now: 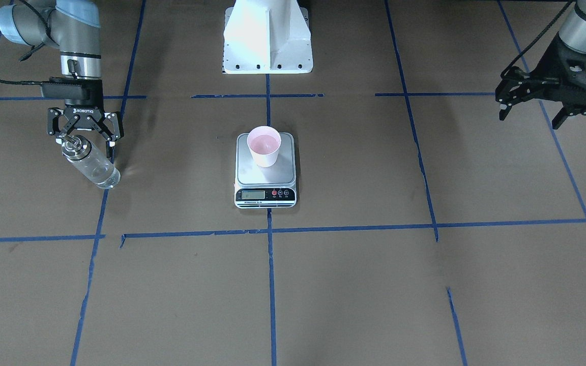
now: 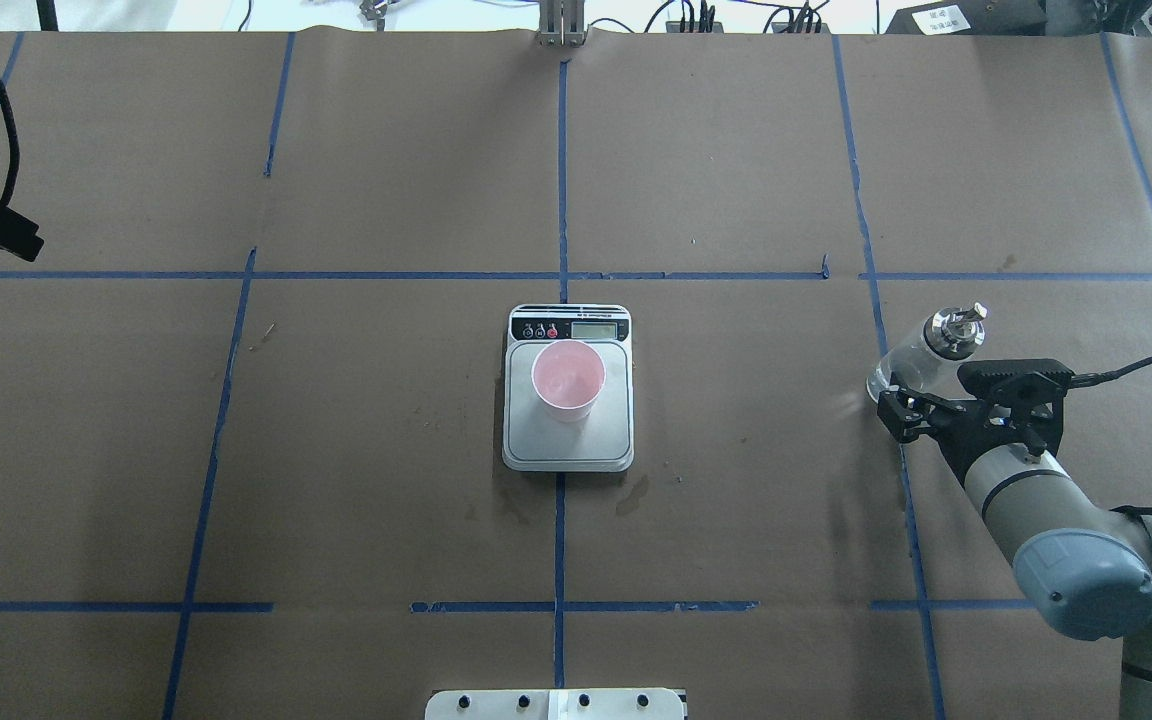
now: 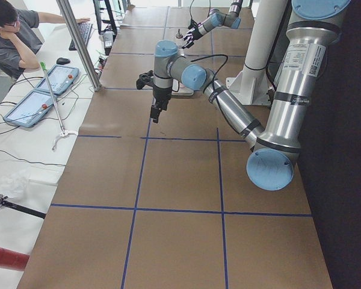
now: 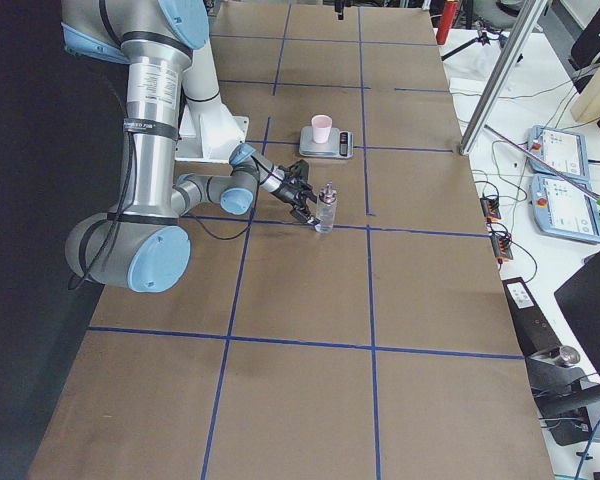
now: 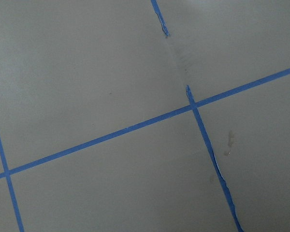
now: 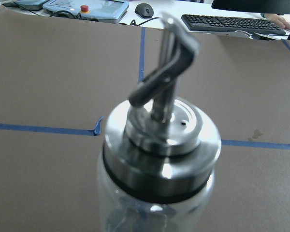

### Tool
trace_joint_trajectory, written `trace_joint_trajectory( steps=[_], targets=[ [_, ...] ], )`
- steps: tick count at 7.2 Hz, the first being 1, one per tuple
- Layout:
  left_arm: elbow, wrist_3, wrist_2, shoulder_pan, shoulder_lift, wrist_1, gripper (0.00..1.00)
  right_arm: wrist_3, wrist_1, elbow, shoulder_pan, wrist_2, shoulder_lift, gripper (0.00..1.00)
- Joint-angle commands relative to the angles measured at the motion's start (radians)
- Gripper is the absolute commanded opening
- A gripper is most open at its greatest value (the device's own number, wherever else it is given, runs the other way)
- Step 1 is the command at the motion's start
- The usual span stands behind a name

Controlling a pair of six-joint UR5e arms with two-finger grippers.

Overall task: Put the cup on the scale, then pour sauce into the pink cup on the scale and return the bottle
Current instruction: 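Close the right gripper around the glass bottle's neck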

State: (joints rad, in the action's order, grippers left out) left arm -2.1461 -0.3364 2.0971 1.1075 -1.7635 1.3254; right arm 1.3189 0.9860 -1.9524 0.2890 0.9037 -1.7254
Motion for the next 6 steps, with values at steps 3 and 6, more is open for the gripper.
trace_joint_trajectory(
  steps=[3,6],
  targets=[
    [0.002,-0.004,0.0,0.0,-0.007,0.0,1.0,-0.012,-0.001,0.03,0.004,-0.008,0.04,1.0],
    [0.002,-0.004,0.001,0.0,-0.008,0.0,1.0,-0.033,0.0,0.036,0.004,-0.009,0.043,1.0]
  ],
)
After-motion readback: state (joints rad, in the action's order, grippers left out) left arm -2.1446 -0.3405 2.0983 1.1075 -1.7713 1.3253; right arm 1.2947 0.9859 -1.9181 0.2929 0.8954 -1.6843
